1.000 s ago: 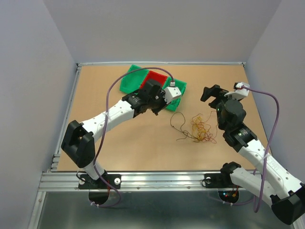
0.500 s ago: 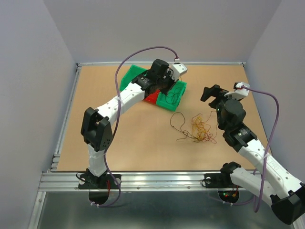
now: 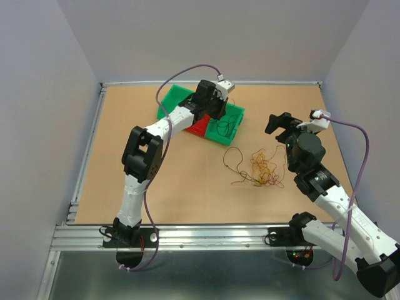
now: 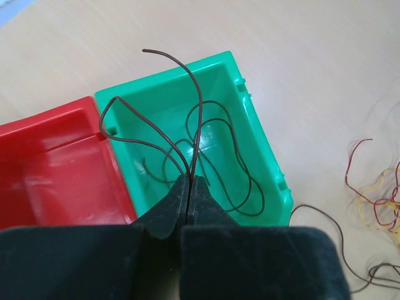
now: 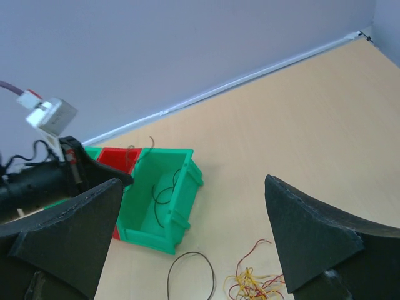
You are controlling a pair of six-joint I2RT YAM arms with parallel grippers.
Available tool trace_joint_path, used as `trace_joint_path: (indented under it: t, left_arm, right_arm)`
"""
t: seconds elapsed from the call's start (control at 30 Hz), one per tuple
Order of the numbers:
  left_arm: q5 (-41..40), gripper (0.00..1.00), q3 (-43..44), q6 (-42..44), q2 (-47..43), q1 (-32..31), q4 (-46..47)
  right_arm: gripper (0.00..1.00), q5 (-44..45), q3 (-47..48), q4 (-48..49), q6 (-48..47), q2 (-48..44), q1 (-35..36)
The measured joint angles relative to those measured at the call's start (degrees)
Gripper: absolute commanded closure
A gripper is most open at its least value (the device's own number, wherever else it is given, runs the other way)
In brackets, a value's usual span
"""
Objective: Untangle the cables
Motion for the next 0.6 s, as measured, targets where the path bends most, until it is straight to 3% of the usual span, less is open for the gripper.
trace_joint_path:
  t: [0.2,0.3,0.4,0.6]
  left_arm:
    - [2.9,1.0,1.9,-0.1,11.3,-0.6,2.6]
    - [2.7,0.77,3.6,-0.7,12.1,-1.0,3.6]
    - [2.6,0.62,3.8,-0.9,13.6,-1.1,2.8]
    - [1.5,0.44,1.9,-0.5,13.0,-1.1,1.5]
  right_arm:
    - [0.0,0.0,0.0,0.0,0.0,0.3,0.0]
    - [0.0,0.0,0.0,0.0,0.0,0.3,0.0]
    - [0.0,0.0,0.0,0.0,0.0,0.6,0.0]
    - [0.0,-0.2,0.0,0.0,0.0,1.5,0.0]
